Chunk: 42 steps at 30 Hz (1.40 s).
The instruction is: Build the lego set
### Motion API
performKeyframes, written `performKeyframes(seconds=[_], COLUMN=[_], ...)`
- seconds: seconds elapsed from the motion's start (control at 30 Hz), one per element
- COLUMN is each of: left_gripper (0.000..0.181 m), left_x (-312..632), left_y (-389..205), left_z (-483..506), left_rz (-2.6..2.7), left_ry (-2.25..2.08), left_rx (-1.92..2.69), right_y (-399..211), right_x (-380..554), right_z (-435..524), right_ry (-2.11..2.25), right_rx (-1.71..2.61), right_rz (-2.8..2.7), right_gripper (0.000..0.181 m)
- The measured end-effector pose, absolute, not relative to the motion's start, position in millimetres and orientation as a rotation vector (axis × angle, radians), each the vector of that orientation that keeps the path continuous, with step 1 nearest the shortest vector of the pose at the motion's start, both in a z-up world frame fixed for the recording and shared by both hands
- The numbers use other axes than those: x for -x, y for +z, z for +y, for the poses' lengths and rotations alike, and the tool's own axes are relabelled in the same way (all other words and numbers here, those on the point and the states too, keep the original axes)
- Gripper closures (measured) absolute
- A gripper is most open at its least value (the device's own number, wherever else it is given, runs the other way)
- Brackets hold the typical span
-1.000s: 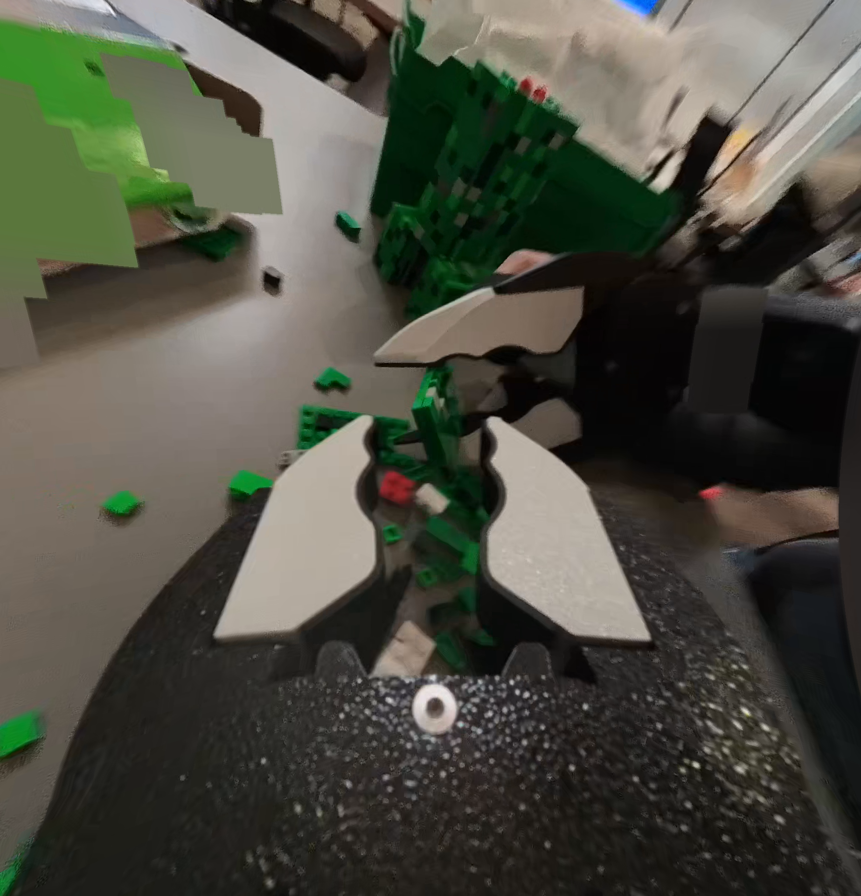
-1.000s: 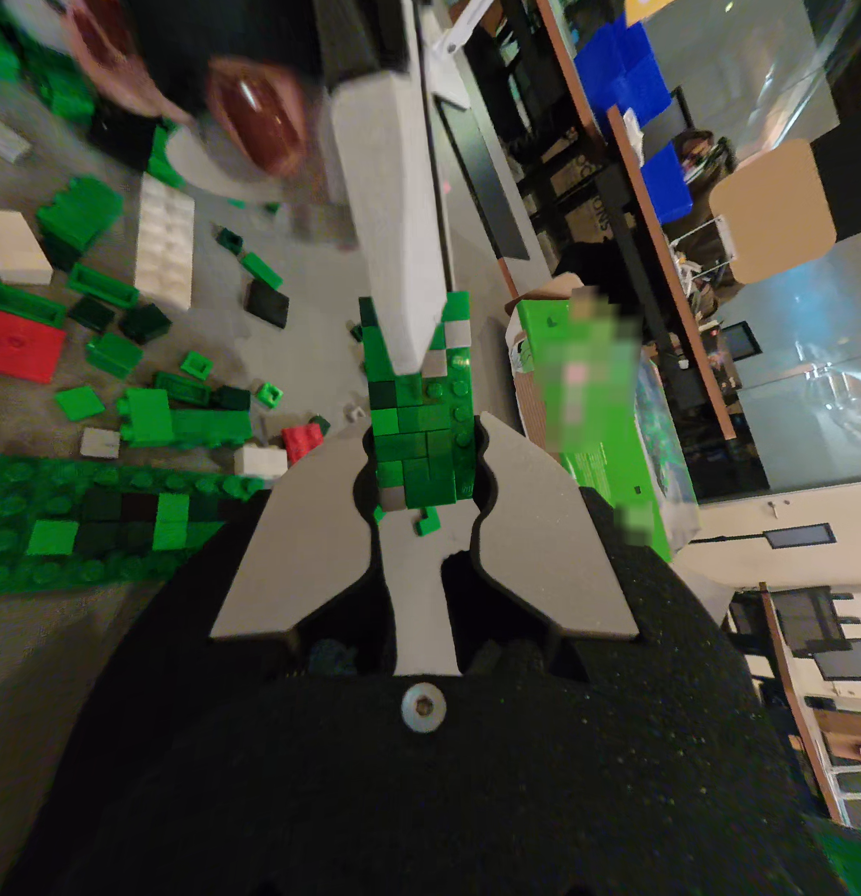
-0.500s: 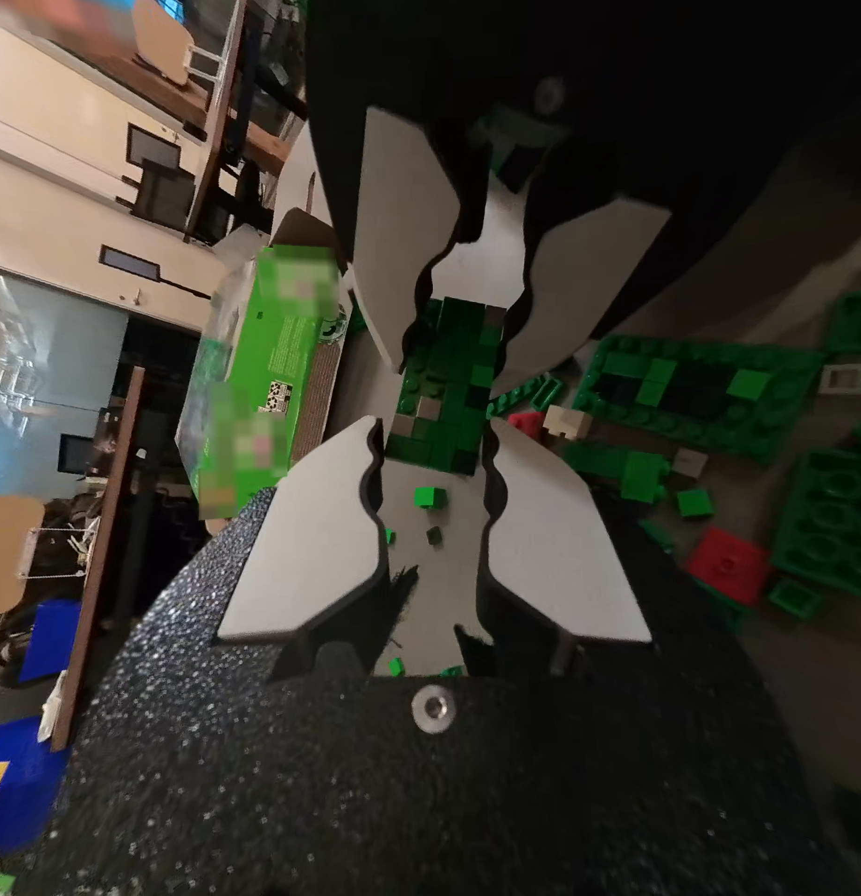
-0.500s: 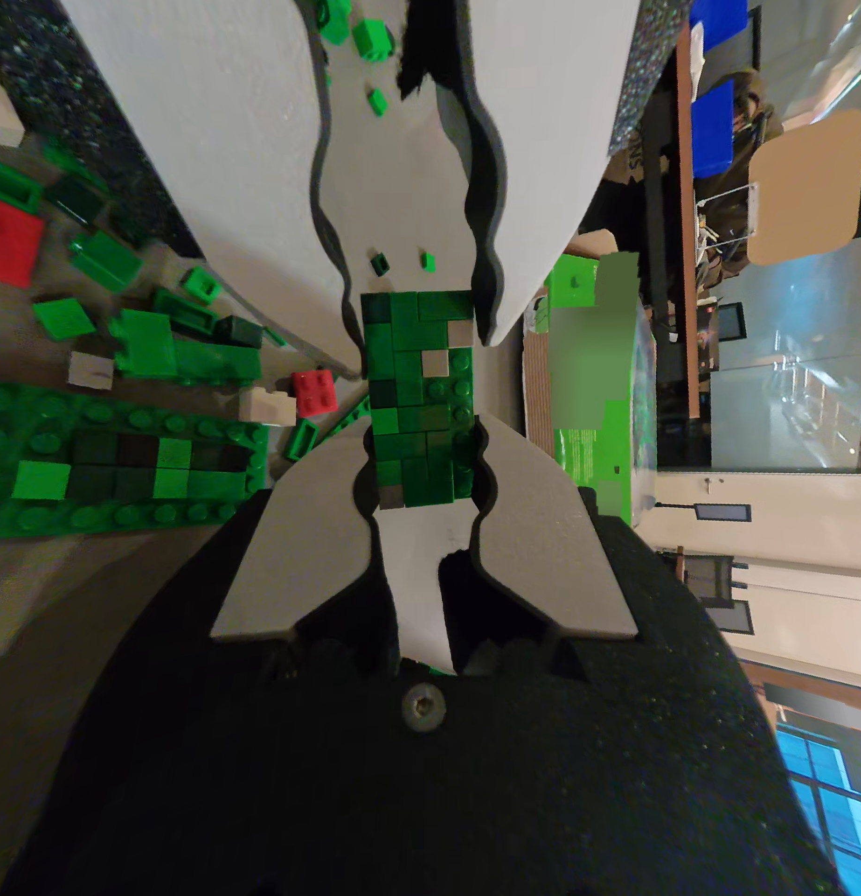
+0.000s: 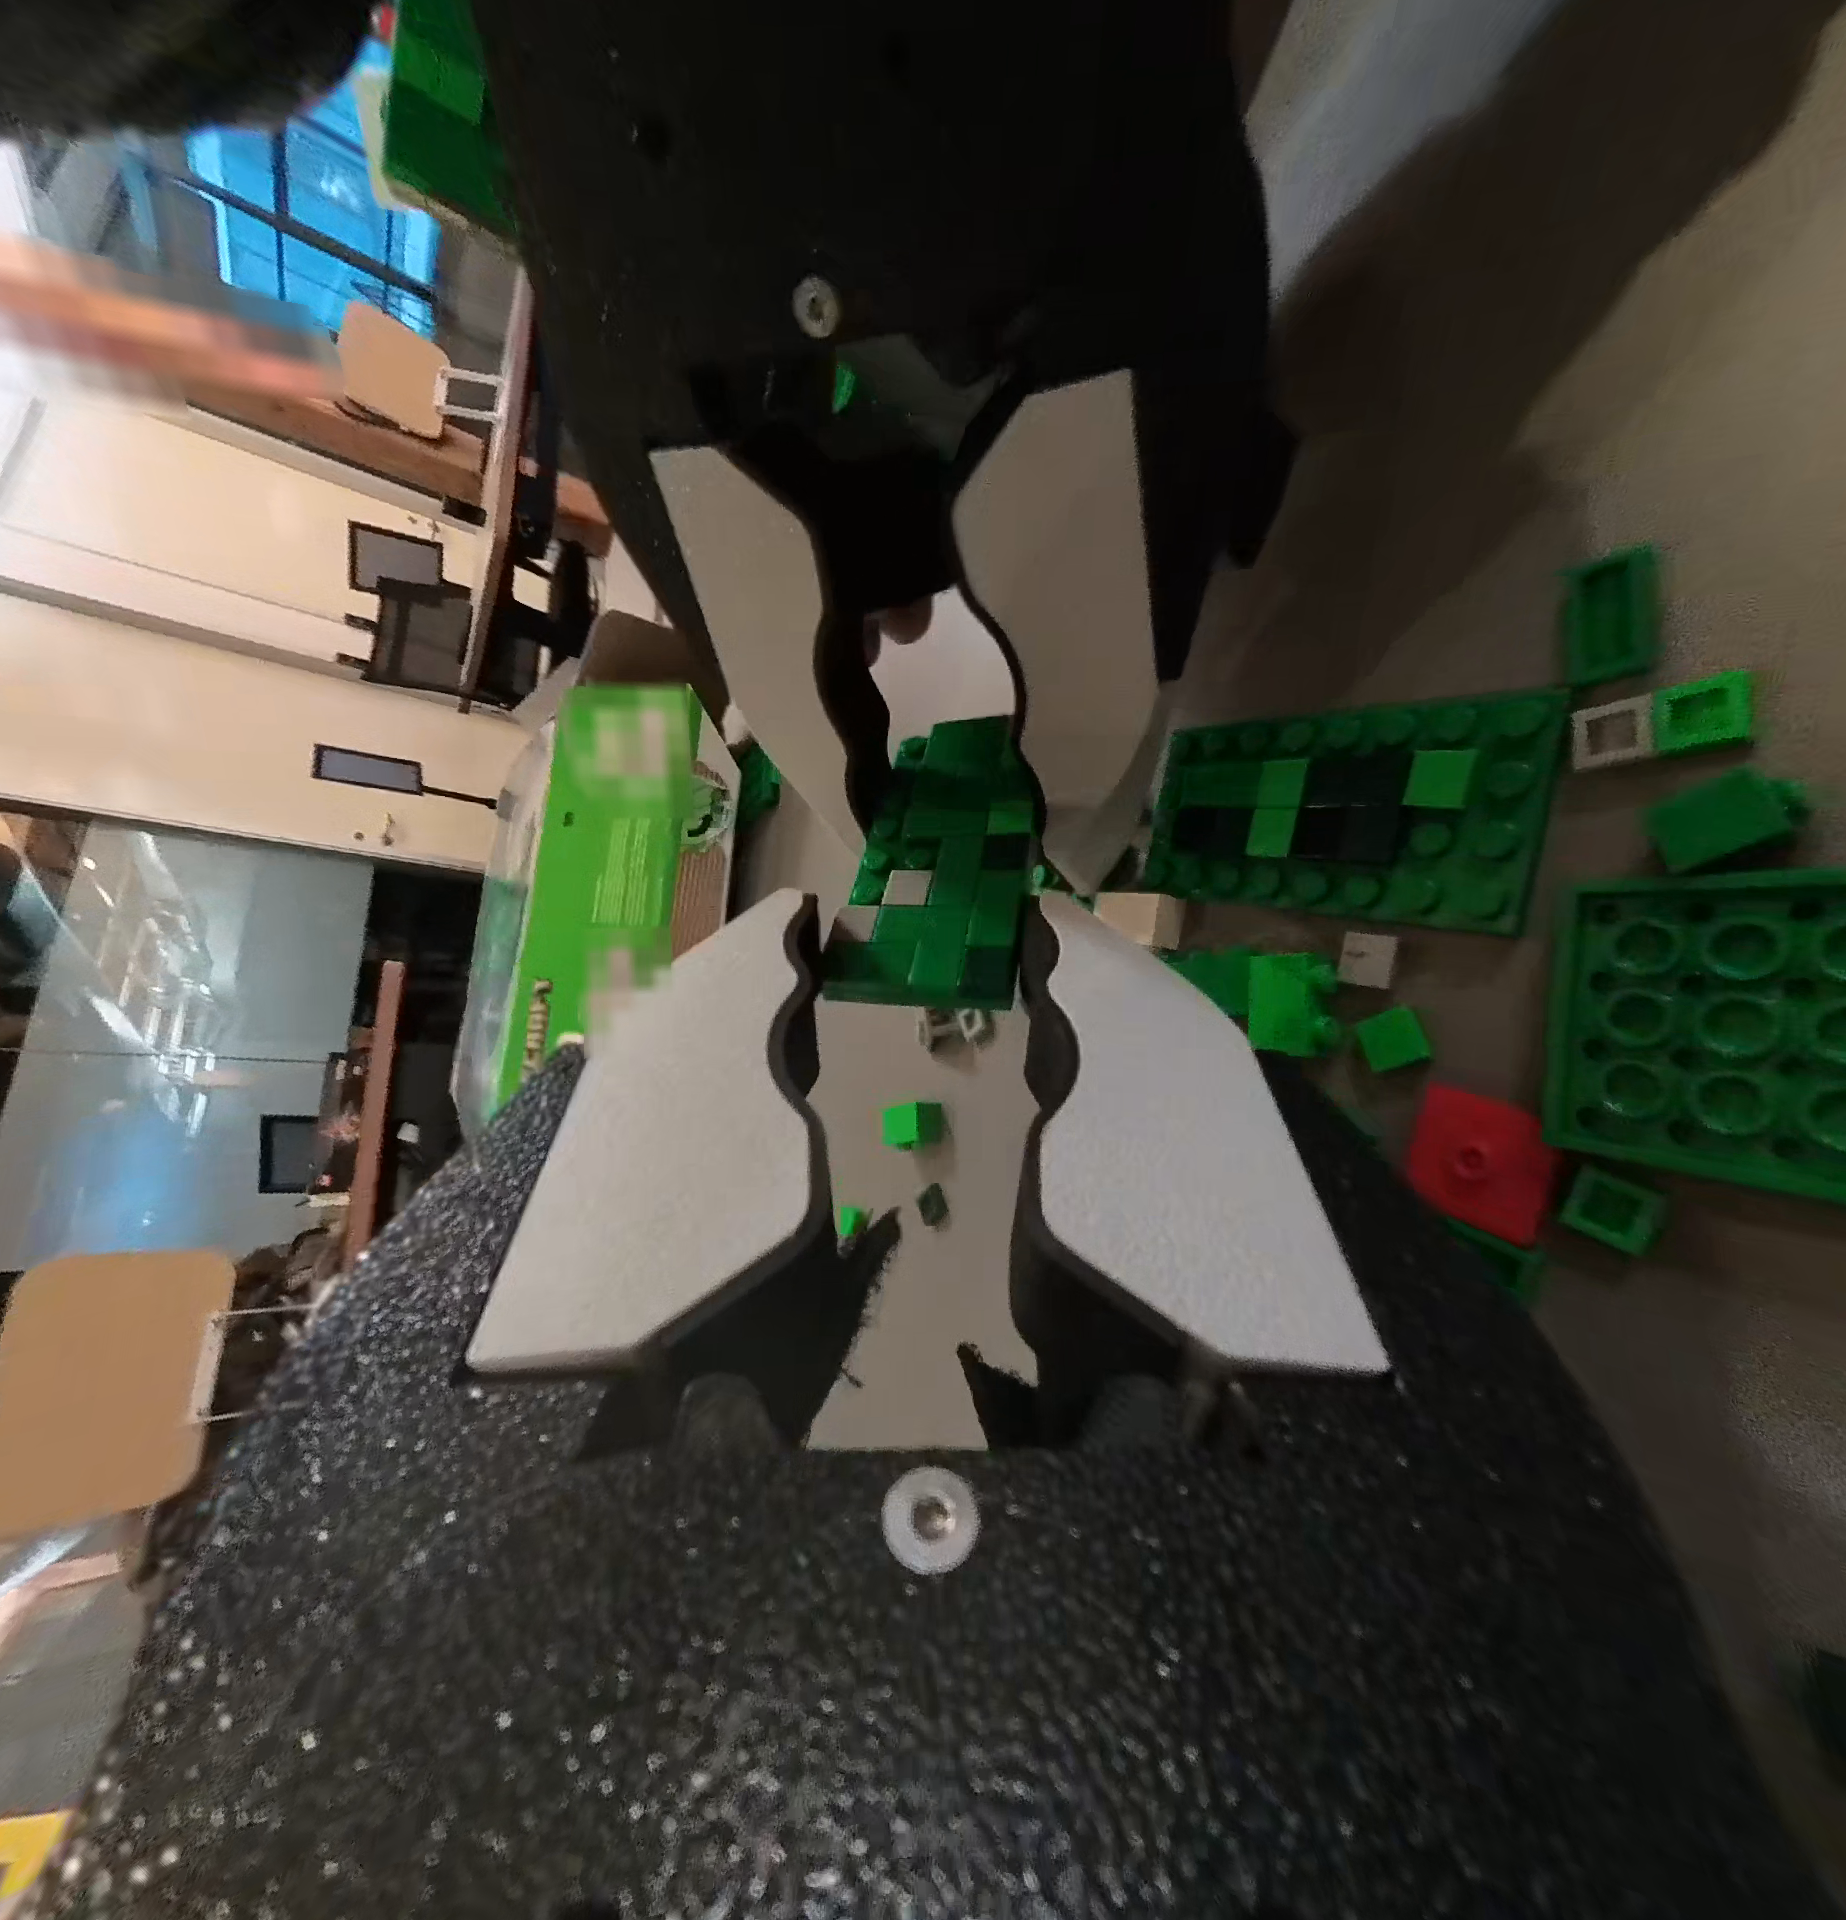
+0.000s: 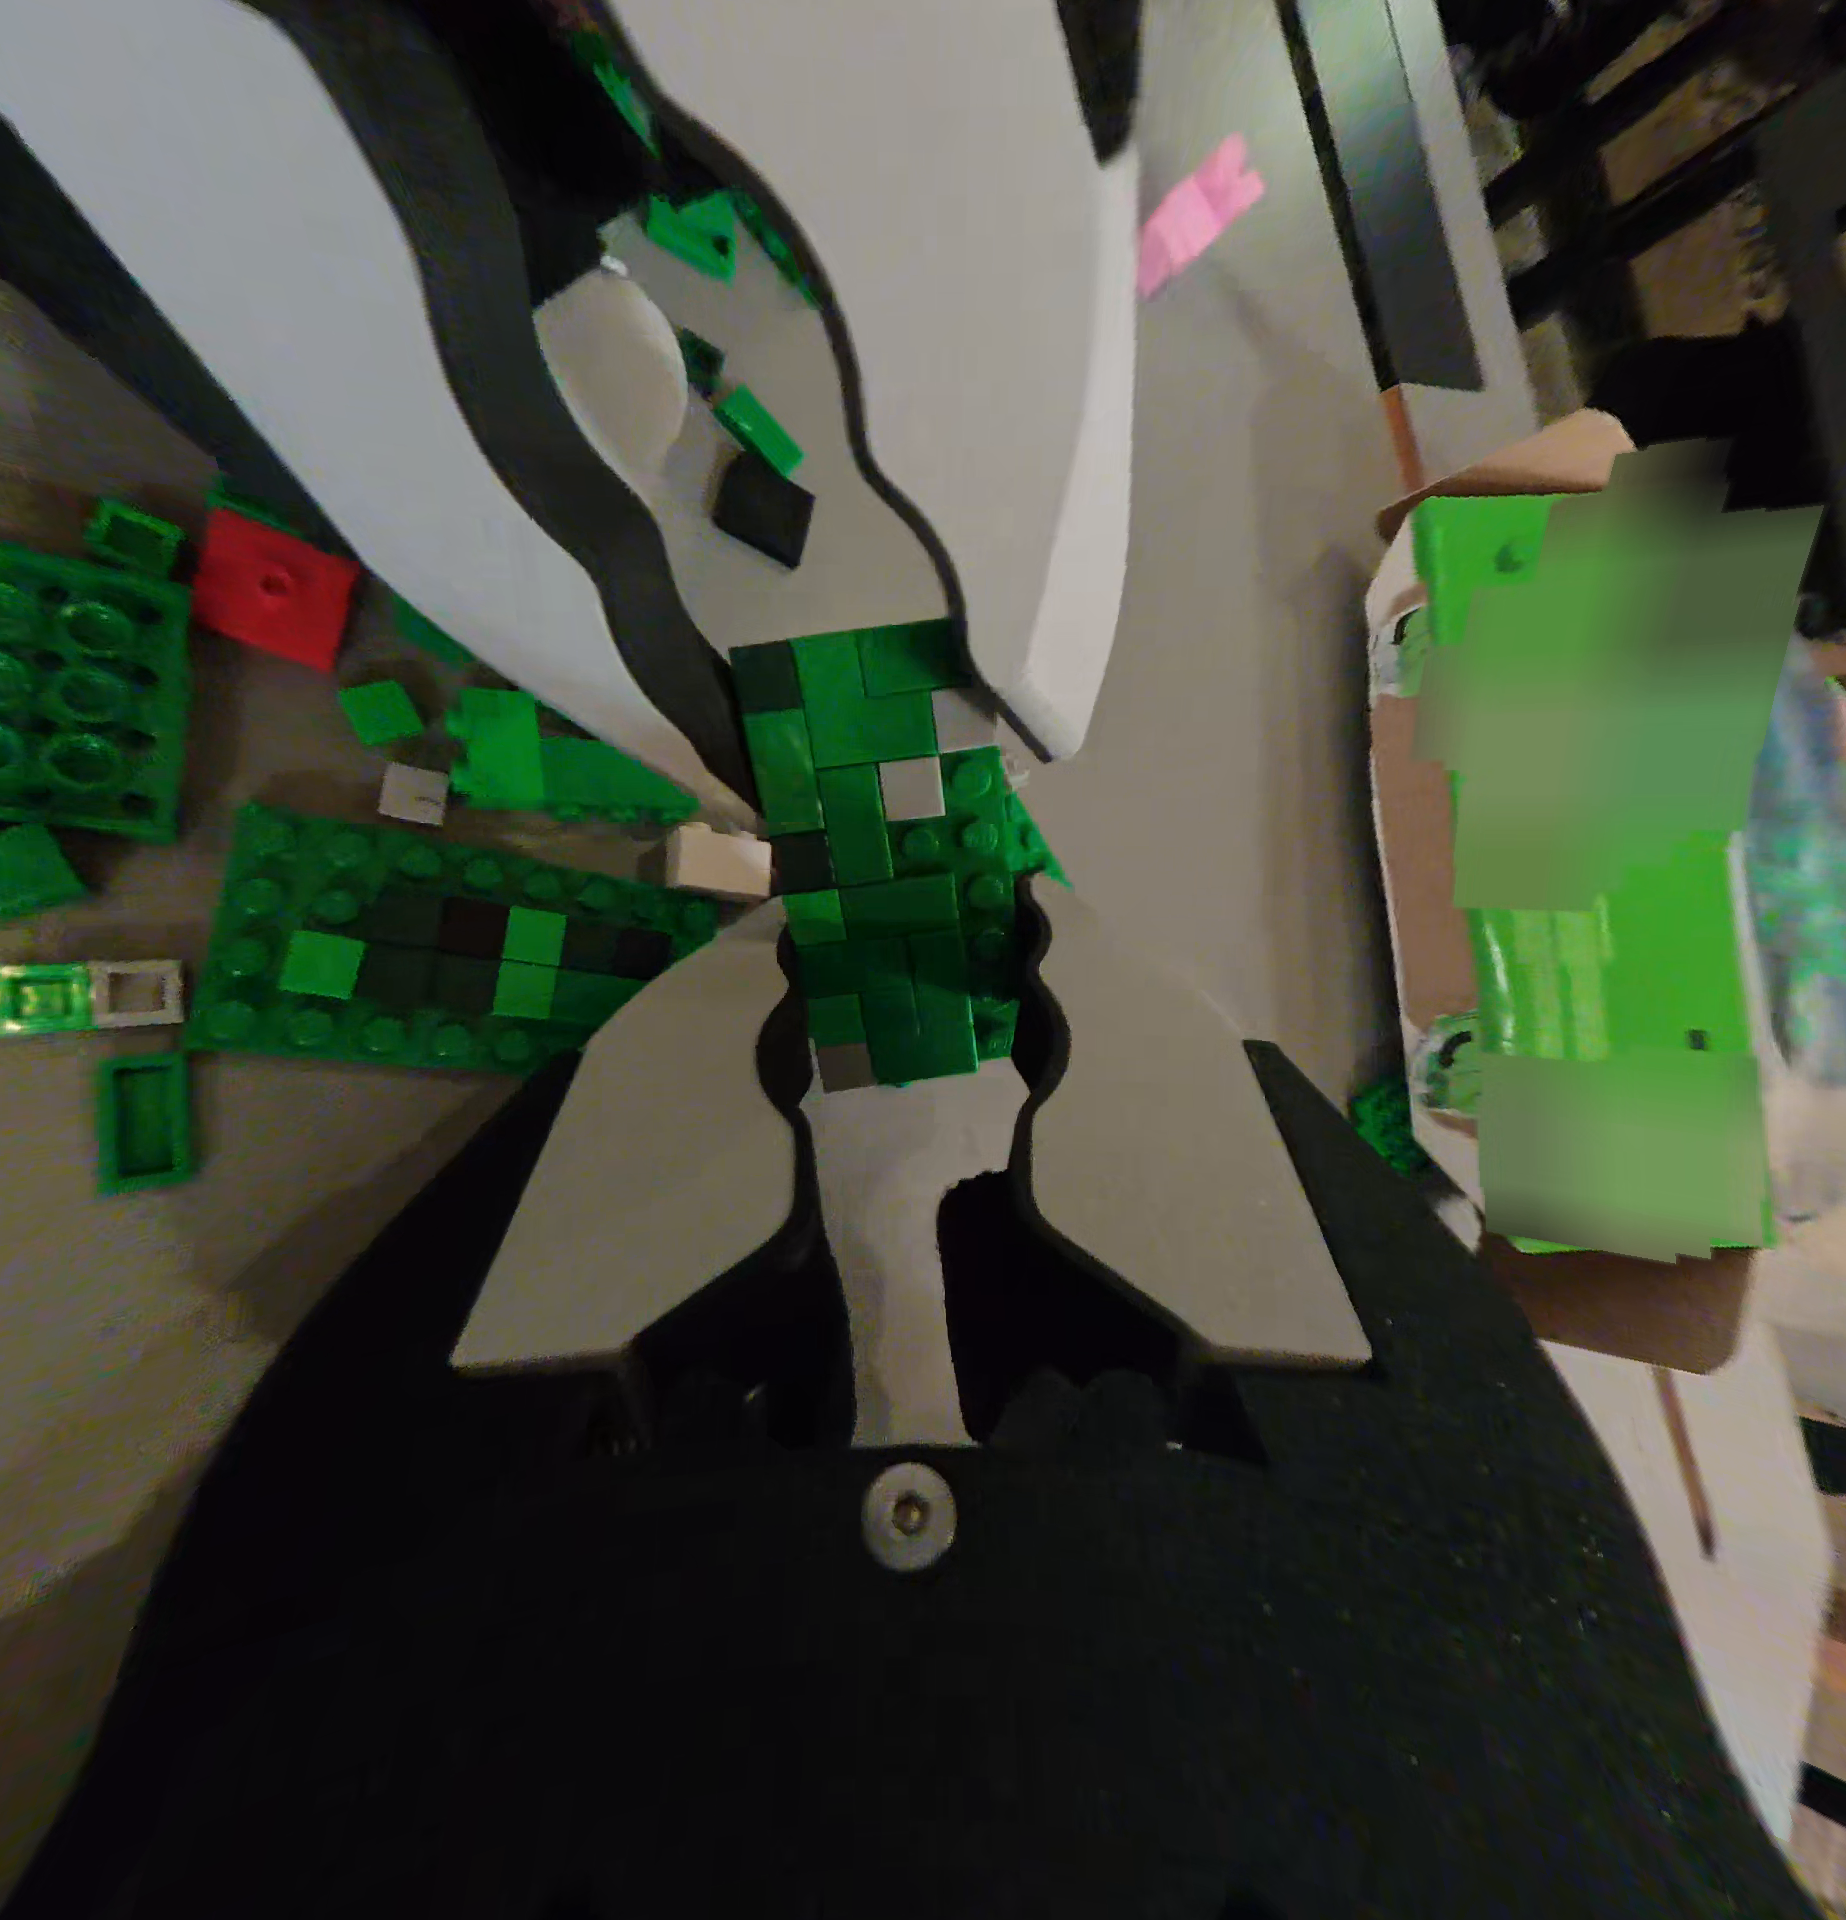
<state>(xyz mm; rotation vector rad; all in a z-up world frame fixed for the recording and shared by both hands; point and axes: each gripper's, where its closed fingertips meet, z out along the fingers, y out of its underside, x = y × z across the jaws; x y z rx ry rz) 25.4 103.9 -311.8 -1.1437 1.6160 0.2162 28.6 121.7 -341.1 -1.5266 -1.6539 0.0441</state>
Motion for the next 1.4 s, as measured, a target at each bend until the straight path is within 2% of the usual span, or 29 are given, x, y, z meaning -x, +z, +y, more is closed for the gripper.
performKeyframes(seconds=[0.07, 0.13, 0.3, 0.47, 0.6, 0.8, 0.83, 0.87, 0.9, 0.97, 1.03, 1.07, 1.13, 1.23, 1.4], left_gripper=[0.167, 0.169, 0.158, 0.151, 0.143, 0.134, 0.141, 0.160, 0.168, 0.176, 0.176, 0.175, 0.175, 0.175, 0.175], left_x=[-25.6, -28.8, -25.1, -17.6, -15.2, -22.1, -26.0, -28.7, -28.6, -26.4, -21.1, -18.5, -14.4, -10.0, -17.2], left_y=[-308.9, -303.7, -306.5, -294.0, -270.1, -257.9, -253.4, -249.1, -247.6, -251.7, -259.2, -264.3, -278.8, -299.4, -307.7], left_z=[102.9, 103.3, 113.1, 119.3, 115.8, 113.0, 108.5, 103.2, 100.7, 96.8, 95.2, 93.6, 88.9, 84.0, 69.4], left_rz=[1.627, 1.608, 1.492, 1.238, 1.036, 0.868, 0.864, 0.878, 0.890, 0.966, 1.058, 1.113, 1.250, 1.436, 1.565], left_ry=[0.324, 0.362, 0.221, -0.224, -0.589, -0.901, -0.959, -0.997, -0.989, -0.955, -0.911, -0.881, -0.803, -0.639, -0.649], left_rx=[1.029, 0.994, 1.187, 1.472, 1.511, 1.544, 1.515, 1.473, 1.446, 1.446, 1.488, 1.509, 1.562, 1.598, 1.572], right_y=[-339.5, -336.6, -338.6, -328.6, -308.1, -269.2, -269.7, -271.6, -272.8, -274.9, -278.3, -281.8, -284.9, -281.0, -286.4], right_x=[-28.0, -28.1, -29.3, -30.6, -19.8, -15.9, -13.3, -10.1, -7.3, -1.4, 3.5, 2.7, -0.4, -5.1, -3.4], right_z=[119.5, 117.2, 126.8, 147.6, 141.5, 133.7, 130.7, 127.5, 125.1, 115.1, 96.8, 91.1, 82.5, 74.1, 65.2], right_ry=[0.220, 0.394, 0.267, -0.059, 0.109, 0.222, 0.196, 0.174, 0.158, 0.182, 0.321, 0.393, 0.555, 0.714, 0.772], right_rx=[1.629, 1.678, 1.633, 1.421, 1.399, 1.299, 1.276, 1.257, 1.244, 1.191, 1.138, 1.154, 1.199, 1.215, 1.227], right_rz=[-1.590, -1.540, -1.528, -1.482, -1.347, -1.132, -1.151, -1.175, -1.187, -1.261, -1.360, -1.403, -1.455, -1.472, -1.524], right_gripper=[0.146, 0.146, 0.146, 0.146, 0.146, 0.146, 0.146, 0.146, 0.146, 0.142, 0.117, 0.112, 0.119, 0.139, 0.168])
